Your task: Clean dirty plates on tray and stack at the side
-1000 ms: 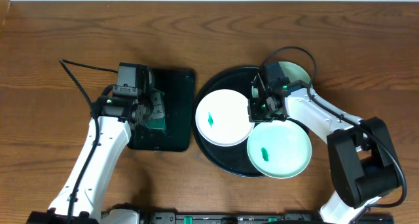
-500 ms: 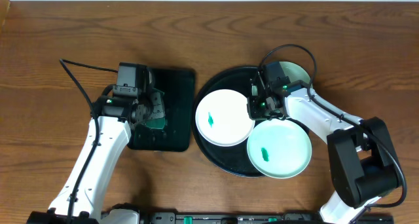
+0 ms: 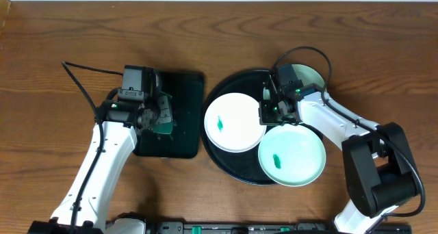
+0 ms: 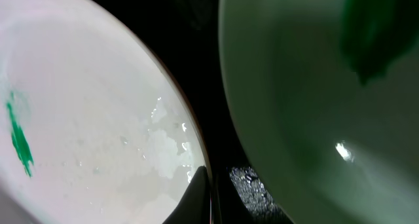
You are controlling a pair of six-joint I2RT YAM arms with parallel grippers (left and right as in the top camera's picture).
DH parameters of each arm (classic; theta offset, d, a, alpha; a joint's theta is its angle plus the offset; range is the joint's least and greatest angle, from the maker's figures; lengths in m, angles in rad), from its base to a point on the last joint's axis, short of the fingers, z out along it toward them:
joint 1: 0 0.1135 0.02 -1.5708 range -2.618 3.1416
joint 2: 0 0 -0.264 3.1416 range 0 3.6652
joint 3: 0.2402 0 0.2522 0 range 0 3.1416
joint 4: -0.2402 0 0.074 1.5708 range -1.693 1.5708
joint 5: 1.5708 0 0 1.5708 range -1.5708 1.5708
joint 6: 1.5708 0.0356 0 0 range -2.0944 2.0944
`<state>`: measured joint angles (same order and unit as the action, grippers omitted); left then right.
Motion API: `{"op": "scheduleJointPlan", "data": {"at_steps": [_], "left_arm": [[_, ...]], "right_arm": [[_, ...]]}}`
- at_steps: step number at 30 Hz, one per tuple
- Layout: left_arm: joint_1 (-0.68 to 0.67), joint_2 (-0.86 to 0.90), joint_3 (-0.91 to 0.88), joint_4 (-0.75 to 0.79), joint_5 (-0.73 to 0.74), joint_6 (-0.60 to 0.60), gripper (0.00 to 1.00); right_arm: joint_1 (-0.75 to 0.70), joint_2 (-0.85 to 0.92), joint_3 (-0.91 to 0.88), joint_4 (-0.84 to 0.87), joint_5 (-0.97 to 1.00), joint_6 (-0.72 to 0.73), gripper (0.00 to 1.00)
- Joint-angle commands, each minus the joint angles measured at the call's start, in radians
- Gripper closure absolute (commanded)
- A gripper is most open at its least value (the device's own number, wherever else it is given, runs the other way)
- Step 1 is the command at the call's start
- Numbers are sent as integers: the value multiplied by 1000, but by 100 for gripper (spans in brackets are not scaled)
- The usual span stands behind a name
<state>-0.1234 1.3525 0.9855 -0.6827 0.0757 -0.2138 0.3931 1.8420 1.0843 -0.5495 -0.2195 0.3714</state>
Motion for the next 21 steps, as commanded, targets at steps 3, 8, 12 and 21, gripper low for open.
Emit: {"op": "scheduleJointPlan", "data": {"at_steps": [3,8,12,21], "left_arm": [[2,7,-16,21,-5,-14,92],[2,25,-16,31,-5,-13,92],[2,51,-16,54,-5,-13,93],[2,84,71,16,-10,15,93]], "right_arm": [[-4,-24,13,-25,13,44,99],[-10,-84,13,-53,40,44,99],[-10,-103,13,-72,104,89,99],[8,-94,12,-74,118,146,99]]}}
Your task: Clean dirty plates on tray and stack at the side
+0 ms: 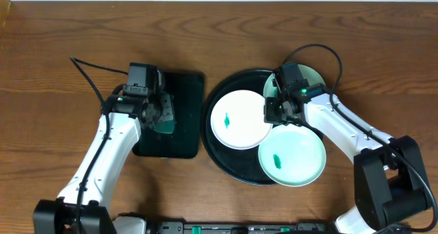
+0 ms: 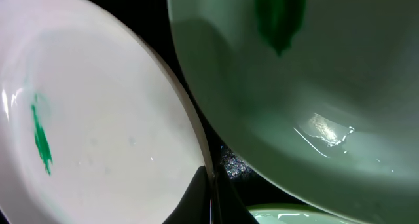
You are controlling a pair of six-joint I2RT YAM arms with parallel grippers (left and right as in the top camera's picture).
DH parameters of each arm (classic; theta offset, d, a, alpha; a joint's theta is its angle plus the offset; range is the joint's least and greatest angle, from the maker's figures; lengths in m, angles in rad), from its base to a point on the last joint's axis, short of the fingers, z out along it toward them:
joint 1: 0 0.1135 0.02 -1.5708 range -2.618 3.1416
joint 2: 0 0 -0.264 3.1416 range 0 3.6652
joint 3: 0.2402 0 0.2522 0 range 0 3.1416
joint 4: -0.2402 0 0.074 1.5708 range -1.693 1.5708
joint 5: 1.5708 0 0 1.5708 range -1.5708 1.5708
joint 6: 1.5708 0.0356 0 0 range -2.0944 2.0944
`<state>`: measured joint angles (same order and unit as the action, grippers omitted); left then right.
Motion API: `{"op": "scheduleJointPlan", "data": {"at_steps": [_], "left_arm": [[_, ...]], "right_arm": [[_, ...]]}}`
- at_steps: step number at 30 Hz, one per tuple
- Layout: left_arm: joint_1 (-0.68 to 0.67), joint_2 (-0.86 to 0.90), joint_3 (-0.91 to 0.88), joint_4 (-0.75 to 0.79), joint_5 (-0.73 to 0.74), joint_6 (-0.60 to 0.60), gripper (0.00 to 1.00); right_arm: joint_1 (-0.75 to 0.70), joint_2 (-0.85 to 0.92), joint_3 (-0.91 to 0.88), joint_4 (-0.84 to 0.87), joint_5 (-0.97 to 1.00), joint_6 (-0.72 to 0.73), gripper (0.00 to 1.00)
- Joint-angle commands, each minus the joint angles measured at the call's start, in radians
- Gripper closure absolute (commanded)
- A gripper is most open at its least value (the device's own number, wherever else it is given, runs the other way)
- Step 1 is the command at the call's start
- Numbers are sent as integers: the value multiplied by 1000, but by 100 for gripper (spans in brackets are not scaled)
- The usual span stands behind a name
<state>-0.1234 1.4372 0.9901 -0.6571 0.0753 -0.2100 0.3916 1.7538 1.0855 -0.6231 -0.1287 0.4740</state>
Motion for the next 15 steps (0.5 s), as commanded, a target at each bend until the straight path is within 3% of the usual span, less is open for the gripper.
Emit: {"op": "scheduleJointPlan", "data": {"at_steps": [1,15], "left_arm": [[2,0,85,-21,-9,11,93],[-96,0,138,-49,-92,44,93]], "right_arm": [[14,-4,11,0,27,47,99],[23,5,-49,99,24,72,98]]}}
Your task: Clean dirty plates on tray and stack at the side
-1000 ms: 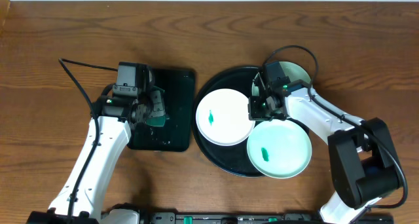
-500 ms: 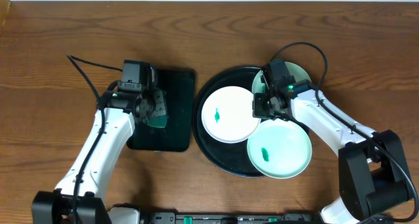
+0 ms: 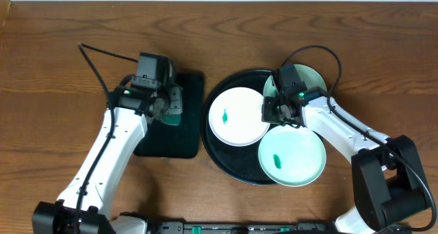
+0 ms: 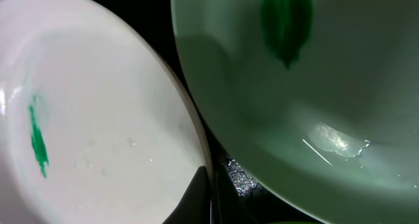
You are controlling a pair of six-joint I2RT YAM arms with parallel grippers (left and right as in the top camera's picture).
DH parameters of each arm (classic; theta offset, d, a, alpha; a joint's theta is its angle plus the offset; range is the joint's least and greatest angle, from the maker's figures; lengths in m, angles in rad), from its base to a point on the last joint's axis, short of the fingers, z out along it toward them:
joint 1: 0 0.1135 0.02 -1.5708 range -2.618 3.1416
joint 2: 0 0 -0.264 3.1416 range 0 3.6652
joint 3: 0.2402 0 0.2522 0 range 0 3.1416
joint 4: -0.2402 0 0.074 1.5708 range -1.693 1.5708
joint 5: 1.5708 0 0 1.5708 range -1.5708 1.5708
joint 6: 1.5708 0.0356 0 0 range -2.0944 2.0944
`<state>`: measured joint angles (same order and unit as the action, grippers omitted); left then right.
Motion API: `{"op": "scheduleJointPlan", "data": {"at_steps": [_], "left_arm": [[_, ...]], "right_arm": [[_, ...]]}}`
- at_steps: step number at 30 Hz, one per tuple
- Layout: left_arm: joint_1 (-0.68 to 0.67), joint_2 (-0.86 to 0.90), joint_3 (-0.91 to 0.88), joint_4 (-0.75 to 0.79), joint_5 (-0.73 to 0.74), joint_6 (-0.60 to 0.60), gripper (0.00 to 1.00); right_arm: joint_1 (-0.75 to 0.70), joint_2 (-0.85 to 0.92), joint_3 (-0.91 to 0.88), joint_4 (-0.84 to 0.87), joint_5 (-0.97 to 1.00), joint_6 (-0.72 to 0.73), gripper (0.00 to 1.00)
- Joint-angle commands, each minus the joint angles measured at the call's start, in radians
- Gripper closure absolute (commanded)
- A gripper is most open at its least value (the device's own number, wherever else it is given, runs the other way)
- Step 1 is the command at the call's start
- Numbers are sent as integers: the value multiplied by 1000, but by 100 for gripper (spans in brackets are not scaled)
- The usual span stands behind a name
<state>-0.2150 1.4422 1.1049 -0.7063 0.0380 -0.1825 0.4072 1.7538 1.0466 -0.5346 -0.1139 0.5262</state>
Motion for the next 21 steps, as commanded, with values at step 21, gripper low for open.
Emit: {"op": "scheduleJointPlan", "data": {"at_steps": [21], "left_arm": [[-5,-5,23,3,-50,-7,93]], "right_arm": [[7,5,-97,135,-18,64,99]]}}
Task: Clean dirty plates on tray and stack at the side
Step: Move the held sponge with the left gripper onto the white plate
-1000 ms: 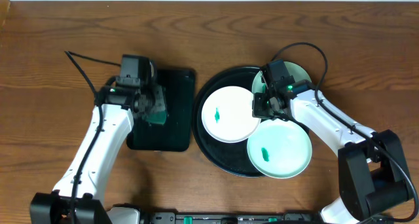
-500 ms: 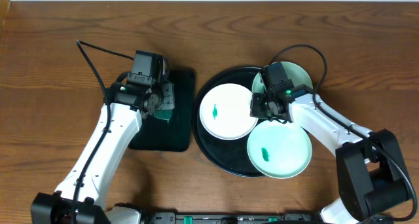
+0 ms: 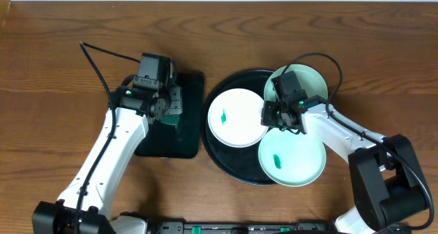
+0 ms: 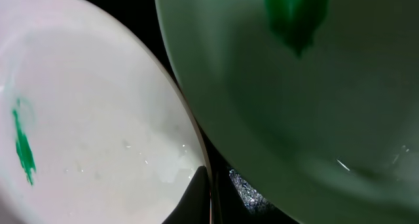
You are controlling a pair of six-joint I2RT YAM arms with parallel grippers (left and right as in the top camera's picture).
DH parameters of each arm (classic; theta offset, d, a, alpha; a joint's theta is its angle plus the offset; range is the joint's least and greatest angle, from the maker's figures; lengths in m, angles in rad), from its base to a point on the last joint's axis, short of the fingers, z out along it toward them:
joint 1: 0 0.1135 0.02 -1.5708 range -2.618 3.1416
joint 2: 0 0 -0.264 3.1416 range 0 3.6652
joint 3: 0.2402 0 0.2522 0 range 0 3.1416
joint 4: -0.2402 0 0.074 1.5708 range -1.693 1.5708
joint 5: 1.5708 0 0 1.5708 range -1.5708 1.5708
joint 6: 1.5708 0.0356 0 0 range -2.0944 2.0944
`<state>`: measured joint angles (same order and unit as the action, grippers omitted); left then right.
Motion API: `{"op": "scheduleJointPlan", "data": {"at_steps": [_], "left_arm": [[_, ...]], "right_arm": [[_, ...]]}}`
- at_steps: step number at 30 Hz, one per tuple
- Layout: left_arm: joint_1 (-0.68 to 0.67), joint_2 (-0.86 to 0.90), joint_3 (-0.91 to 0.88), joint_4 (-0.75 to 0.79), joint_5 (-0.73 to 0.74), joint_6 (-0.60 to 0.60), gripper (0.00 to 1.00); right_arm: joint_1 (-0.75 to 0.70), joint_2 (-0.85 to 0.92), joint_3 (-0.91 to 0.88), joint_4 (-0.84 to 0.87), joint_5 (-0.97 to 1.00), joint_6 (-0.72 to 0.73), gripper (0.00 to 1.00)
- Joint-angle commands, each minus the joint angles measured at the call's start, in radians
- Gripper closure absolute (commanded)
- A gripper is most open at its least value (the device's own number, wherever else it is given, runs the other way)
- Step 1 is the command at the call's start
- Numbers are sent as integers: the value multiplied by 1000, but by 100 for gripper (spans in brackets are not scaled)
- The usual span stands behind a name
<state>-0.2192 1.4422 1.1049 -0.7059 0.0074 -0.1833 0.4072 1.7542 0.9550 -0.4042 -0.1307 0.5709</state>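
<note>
A white plate (image 3: 236, 118) with a green smear lies on the left half of the round black tray (image 3: 217, 159); in the right wrist view the white plate (image 4: 91, 119) fills the left. My right gripper (image 3: 272, 115) (image 4: 208, 188) is shut on its right rim. A mint plate (image 3: 292, 159) with a green smear lies front right on the tray; the right wrist view shows this mint plate (image 4: 314, 106) too. A second mint plate (image 3: 309, 81) shows behind the right arm. My left gripper (image 3: 165, 105) holds a green sponge (image 3: 170, 120) over the black mat.
The rectangular black mat (image 3: 168, 141) lies left of the tray, under the left gripper. Bare wooden table (image 3: 55, 70) surrounds both. The right arm's cable (image 3: 328, 59) loops over the back mint plate.
The right gripper, still shut on the white plate's rim, has shifted slightly toward the front, and more of the back mint plate shows. The left arm has barely moved.
First the right gripper pinched the white plate's rim with the plate lower left on the tray, and the left gripper held the sponge low over the mat. Then the plate sat a little farther back and right. The left gripper now sits over the mat's back right.
</note>
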Motion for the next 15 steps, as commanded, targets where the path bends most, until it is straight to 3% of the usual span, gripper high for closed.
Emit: {"op": "scheduleJointPlan", "data": {"at_steps": [1,9,15], "left_arm": [[0,-5,23,3,-20,-6,93],[0,4,84,-7,-62,-48,93],[0,162,351,-225,-60,-48,93]], "right_arm": [[7,5,-5,4,-2,19,98],[7,5,-5,8,-9,19,99],[7,5,-5,12,-9,19,99]]}}
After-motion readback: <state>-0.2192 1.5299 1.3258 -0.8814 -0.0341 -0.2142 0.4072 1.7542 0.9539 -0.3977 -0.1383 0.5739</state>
